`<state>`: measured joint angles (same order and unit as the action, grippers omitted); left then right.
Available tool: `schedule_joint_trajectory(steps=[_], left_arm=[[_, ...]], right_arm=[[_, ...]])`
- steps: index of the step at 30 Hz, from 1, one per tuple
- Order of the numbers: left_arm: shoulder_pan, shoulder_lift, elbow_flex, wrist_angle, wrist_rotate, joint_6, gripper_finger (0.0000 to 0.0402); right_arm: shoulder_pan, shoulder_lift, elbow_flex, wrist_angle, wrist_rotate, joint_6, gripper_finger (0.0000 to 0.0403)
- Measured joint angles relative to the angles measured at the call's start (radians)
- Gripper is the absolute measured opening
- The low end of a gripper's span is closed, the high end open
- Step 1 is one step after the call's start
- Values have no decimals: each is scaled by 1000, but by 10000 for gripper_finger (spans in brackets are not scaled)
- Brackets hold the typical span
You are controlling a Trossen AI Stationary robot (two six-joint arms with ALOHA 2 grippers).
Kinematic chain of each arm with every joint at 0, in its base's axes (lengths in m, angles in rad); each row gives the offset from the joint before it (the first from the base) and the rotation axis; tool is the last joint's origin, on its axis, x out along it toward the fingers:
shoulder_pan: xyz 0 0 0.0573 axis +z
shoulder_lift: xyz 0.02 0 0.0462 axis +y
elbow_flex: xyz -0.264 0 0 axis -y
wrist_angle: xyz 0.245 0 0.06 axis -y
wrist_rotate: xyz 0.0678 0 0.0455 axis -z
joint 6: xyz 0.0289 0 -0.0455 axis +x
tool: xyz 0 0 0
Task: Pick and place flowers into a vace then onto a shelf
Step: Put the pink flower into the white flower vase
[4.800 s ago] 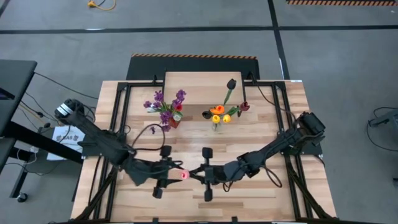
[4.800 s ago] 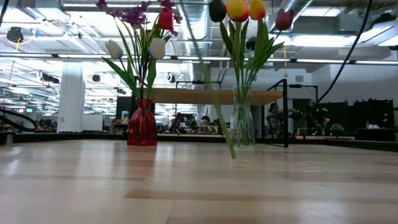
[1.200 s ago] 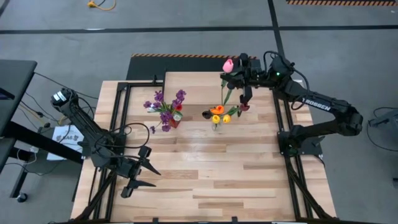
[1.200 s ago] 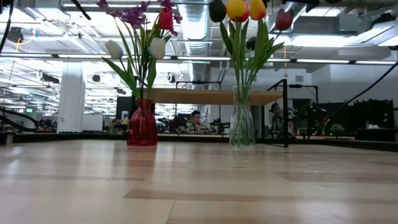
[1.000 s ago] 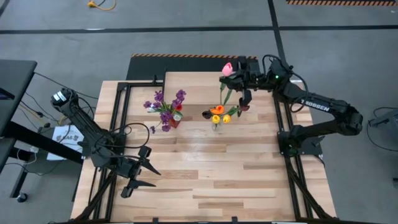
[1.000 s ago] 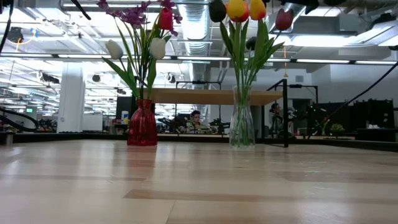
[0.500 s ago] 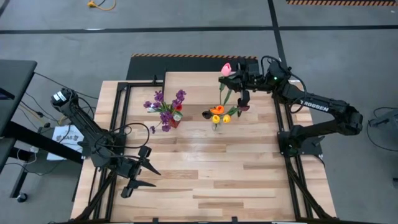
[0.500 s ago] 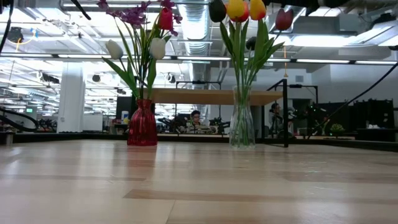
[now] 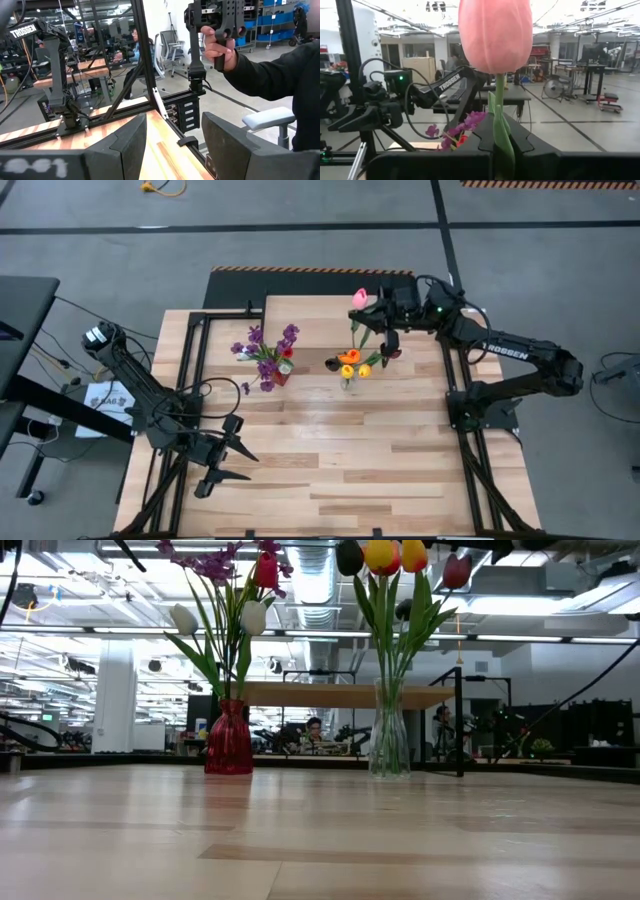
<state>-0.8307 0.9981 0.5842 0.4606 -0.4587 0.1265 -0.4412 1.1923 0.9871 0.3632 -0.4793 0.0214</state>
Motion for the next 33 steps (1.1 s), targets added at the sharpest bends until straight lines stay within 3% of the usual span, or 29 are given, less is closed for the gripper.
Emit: schedule_joint_trajectory(steps=[20, 33], left_arm=[[0, 0, 0, 0, 0, -10, 183], [0, 0, 0, 0, 0, -10, 183]], right_arm=[[16, 0, 0, -19, 37, -50, 0], [71, 8, 0, -37, 141, -102, 0]])
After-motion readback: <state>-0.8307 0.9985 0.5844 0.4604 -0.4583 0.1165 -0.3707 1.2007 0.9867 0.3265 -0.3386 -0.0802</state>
